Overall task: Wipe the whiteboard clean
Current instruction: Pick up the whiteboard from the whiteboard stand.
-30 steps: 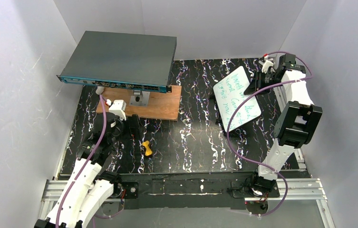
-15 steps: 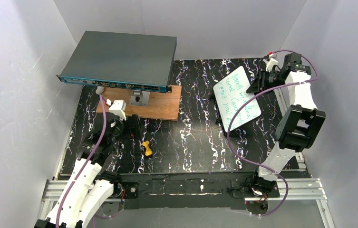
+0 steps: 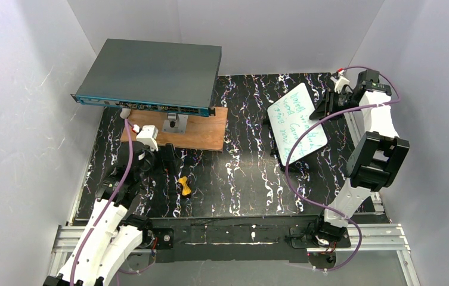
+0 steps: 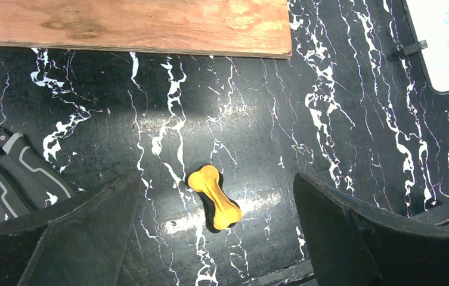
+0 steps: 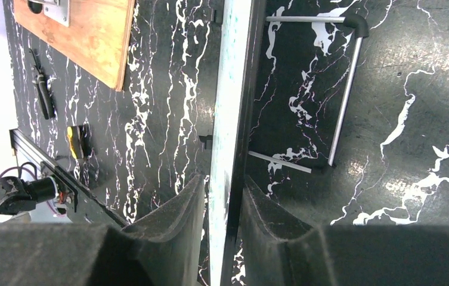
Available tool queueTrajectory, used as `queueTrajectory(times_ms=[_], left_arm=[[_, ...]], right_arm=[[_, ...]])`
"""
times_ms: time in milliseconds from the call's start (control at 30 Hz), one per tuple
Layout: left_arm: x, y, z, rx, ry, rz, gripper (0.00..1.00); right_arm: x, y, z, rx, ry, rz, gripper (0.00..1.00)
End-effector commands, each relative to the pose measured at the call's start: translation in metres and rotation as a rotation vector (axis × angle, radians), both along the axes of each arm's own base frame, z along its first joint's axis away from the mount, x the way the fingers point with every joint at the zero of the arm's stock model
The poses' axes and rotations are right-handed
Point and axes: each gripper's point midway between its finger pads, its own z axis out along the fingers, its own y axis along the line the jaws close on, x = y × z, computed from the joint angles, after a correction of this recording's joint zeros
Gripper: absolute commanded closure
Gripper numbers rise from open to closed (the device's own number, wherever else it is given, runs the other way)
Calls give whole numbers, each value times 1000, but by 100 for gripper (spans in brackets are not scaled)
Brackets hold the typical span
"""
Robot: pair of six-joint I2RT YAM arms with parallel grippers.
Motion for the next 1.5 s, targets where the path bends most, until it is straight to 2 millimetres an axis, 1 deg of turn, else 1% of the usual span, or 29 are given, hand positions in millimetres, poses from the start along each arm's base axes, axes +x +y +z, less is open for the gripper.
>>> queueTrajectory(times_ms=[0,167,300,367,400,433,467,533,633,733,800,900,1000,1067,1133,1200,1333,1467], left_arm=[[3,-2,16,-18,-38,-5,1],[3,-2,16,-17,-38,-6,0],[3,-2,16,-17,-40,-6,1],[3,-2,15,-17,-38,-5,0],[3,-2,15,-17,-38,-7,0],[3,-2,16,-18,-38,-6,1],[3,-2,15,-18,-36,-7,0],[3,-2,16,-18,-39,-6,0],[2,-4,16,-23,-37,-18,1],[2,-7,19,-38,-48,-36,0],[1,-11,21,-55,-56,-51,0],[1,-20,26,-96,-81,-93,1],[-2,-30,35,-139,-123,-154,1],[-6,-41,43,-181,-186,-219,0],[-8,-52,45,-230,-234,-282,0],[-8,-62,51,-278,-254,-329,0],[-17,-77,51,-308,-211,-419,0],[-22,-86,44,-248,-221,-446,0]], right_arm=[[-3,10,0,37,12,35,66],[-2,12,-6,32,30,40,68],[-1,10,-7,25,34,38,72],[-1,10,-8,25,35,38,79],[-1,11,-7,28,35,40,91],[0,11,-6,32,30,43,99],[0,12,-3,36,25,46,99],[0,14,7,42,-3,55,99],[-1,16,31,39,-75,62,99],[-7,17,58,42,-147,66,99],[-12,19,69,53,-175,68,99],[-21,25,80,78,-197,81,99],[-33,30,84,99,-205,96,99],[-39,34,86,109,-212,110,99],[-48,41,90,140,-216,141,99],[-60,50,89,155,-207,182,99],[-86,71,81,137,-206,278,99],[-114,92,75,135,-212,390,99]])
